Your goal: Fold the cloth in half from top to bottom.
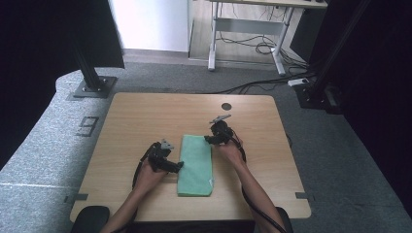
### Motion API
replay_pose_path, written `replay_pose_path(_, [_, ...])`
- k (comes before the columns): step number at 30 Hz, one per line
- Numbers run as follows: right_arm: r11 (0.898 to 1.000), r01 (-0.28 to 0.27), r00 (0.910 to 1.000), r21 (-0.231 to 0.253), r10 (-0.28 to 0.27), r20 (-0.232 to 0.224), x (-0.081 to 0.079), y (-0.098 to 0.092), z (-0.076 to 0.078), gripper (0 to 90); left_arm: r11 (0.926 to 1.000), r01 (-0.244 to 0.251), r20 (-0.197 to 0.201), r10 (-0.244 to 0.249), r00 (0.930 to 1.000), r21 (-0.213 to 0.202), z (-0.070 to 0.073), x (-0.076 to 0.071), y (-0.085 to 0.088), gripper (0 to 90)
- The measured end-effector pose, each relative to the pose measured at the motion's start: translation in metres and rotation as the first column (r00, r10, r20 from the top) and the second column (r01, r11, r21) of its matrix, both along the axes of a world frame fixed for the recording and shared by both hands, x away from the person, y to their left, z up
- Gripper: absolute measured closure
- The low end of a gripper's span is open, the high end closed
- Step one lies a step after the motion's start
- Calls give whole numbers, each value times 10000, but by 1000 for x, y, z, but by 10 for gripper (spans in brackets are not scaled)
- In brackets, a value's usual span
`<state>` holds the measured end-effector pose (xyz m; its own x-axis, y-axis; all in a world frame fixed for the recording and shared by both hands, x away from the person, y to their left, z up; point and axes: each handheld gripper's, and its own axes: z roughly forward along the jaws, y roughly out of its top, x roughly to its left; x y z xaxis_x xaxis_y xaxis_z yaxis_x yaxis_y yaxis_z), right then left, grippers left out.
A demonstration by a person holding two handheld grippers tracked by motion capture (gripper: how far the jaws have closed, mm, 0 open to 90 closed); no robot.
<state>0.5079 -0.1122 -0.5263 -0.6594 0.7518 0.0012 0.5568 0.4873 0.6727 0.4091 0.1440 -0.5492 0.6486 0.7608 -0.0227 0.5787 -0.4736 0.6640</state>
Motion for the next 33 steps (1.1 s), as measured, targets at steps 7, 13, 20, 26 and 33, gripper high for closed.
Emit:
replay_pose_path(7, [9994,-357,9991,27,357,-227,4,2,-10,612,10000,6,-5,-6,10000,13,0,0,0,0])
replay_pose_path(13, [9959,-565,9954,709,617,-732,2,1,-11,841,9999,140,72,-140,9999,-3,1,0,0,12])
replay_pose_path(20, [9967,-494,9953,644,545,-801,3,2,-10,860,9997,243,257,-245,9994,86,1,1,-7,15])
replay_pose_path(26, [9979,-647,9975,-76,645,-302,-4,7,-5,863,10000,43,20,-43,10000,51,1,0,-6,24])
replay_pose_path(33, [9949,-1005,9947,59,1004,209,-17,7,19,865,10000,-60,68,61,10000,-24,0,-1,-6,24])
